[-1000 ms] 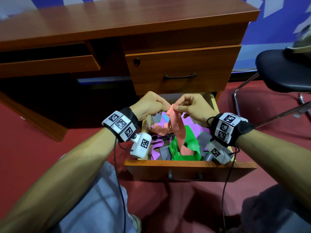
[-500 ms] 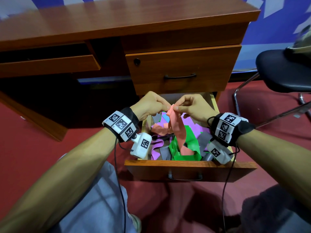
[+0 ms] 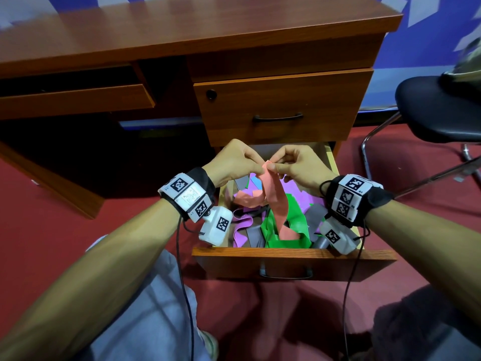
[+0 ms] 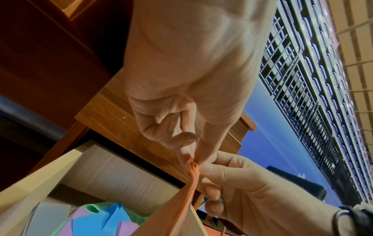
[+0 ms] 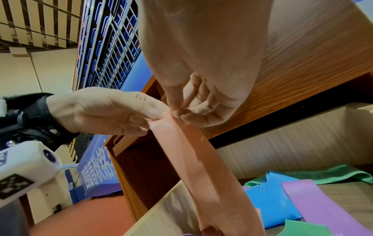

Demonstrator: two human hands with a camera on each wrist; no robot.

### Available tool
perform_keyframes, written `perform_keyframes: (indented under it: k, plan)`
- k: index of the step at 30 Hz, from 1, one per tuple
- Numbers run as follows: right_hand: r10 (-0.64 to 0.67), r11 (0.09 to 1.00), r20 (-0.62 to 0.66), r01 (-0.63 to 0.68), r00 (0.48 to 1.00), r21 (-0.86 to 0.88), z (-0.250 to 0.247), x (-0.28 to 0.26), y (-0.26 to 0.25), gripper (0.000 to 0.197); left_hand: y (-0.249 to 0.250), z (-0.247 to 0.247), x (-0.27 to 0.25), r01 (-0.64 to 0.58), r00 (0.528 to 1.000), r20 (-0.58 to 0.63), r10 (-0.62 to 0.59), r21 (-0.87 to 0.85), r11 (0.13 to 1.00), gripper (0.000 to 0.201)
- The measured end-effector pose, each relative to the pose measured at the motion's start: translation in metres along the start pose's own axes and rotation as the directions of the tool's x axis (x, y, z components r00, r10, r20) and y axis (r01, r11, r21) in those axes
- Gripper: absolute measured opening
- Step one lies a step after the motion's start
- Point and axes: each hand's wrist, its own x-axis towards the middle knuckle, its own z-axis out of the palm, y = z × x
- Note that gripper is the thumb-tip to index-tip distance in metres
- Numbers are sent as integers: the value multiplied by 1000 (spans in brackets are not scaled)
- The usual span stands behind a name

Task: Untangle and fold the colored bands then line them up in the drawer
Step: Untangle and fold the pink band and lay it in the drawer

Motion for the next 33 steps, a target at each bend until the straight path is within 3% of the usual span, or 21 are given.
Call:
perform_keyframes:
  k: [4,6,9,13,17,24,28,33]
  plan:
    - [-5,996,-19,7,1000,88,4,2,-2,25,5,-1,-5,-70,992,-89,86,172,983,18]
    - [-9,996,-16,10,1000,84,5,3,-4,23,8,0,-7,-97,981,-143,132,224,970,18]
    - [-40,997,-38,43,998,61,5,5,-9,6,7,2,-6,-131,959,-228,170,178,975,14]
    - [-109,990,-121,118,987,78,2,9,-26,5,4,-3,3,-198,936,-293,195,18,980,26]
    - [-213,966,-195,236,958,102,-3,9,-54,6,4,-8,4,-260,955,-198,221,-200,945,34]
    - [-363,902,-223,401,905,161,-7,1,-102,9,6,1,0,-274,960,-117,253,-240,931,22]
    - [-381,902,-219,413,898,126,-9,-11,-114,10,13,8,-10,-283,959,-87,269,-311,907,27]
    - [-355,907,-233,394,905,151,-16,-22,-125,13,18,23,-17,-217,972,-2,235,-399,891,52]
